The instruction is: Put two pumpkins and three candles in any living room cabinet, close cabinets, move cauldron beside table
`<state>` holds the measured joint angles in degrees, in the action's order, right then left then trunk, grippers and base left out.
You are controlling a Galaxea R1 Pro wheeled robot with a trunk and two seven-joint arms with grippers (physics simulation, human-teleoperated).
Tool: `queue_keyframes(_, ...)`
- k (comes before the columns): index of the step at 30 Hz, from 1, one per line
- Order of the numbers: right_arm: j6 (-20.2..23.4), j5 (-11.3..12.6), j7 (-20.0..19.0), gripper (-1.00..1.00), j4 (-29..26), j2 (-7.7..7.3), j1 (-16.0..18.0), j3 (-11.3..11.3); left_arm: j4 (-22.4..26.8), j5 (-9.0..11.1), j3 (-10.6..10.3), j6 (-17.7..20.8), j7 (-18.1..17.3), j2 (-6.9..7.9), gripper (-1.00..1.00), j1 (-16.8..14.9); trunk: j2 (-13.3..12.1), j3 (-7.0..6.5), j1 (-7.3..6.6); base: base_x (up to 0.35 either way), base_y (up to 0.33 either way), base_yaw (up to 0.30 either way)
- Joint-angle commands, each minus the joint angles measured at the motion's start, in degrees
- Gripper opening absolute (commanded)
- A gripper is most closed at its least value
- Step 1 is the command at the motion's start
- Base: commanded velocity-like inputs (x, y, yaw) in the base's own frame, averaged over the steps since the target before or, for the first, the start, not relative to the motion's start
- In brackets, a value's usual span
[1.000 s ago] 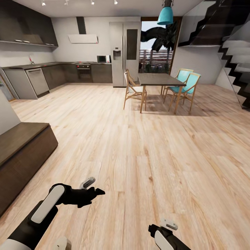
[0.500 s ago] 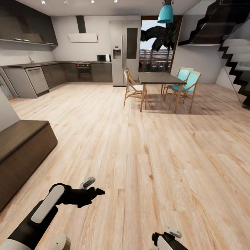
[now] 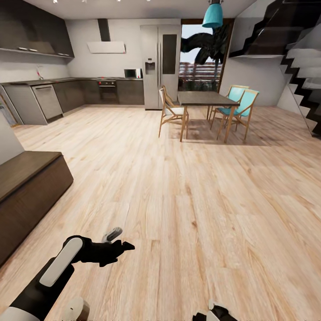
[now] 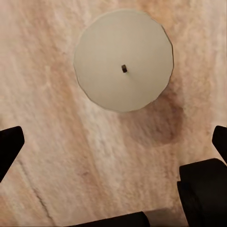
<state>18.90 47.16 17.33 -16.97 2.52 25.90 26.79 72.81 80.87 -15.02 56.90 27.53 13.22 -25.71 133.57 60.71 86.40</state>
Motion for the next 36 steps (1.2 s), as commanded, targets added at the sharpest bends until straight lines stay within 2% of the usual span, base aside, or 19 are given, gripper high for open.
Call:
queue_keyframes(1, 0.13, 0.48, 0.36, 1.00, -0.09, -0.04, 0.03, 0.47, 0.05, 0.62, -0.10, -0.03, 0.59, 0.05, 1.00, -0.04, 0.44, 0.23, 0.21, 0.000, 0.000, 0.000)
queue_keyframes(13, -3.79, 0.04, 3.53, 1.00, -0.13, 0.07, 0.03, 0.52, 0.05, 0.61, -0.15, -0.03, 0.59, 0.05, 1.00, -0.04, 5.25, 2.39, 2.85, 0.000, 0.000, 0.000)
queue_keyframes(19, -7.20, -2.61, 3.59, 1.00, -0.01, 0.35, 0.03, 0.55, 0.05, 0.61, -0.18, -0.03, 0.59, 0.05, 1.00, -0.04, 7.66, 3.47, 4.17, 0.000, 0.000, 0.000)
queue_keyframes(27, -8.94, -4.09, 3.54, 1.00, 0.15, 0.47, 0.03, 0.62, 0.05, 0.61, -0.15, -0.03, 0.59, 0.05, 1.00, -0.04, 7.66, 3.47, 4.17, 0.000, 0.000, 0.000)
queue_keyframes(32, -9.37, -4.17, 3.34, 1.00, 0.10, 0.47, 0.03, 0.67, 0.05, 0.61, -0.18, -0.03, 0.59, 0.03, 1.00, -0.04, 9.66, 4.36, 5.27, 0.000, 0.000, 0.000)
queue_keyframes(36, -9.50, -4.50, 3.19, 1.00, 0.03, 0.47, 0.03, 0.71, 0.05, 0.61, -0.18, -0.03, 0.59, 0.01, 1.00, -0.04, 9.73, 5.25, 5.38, 0.000, 0.000, 0.000)
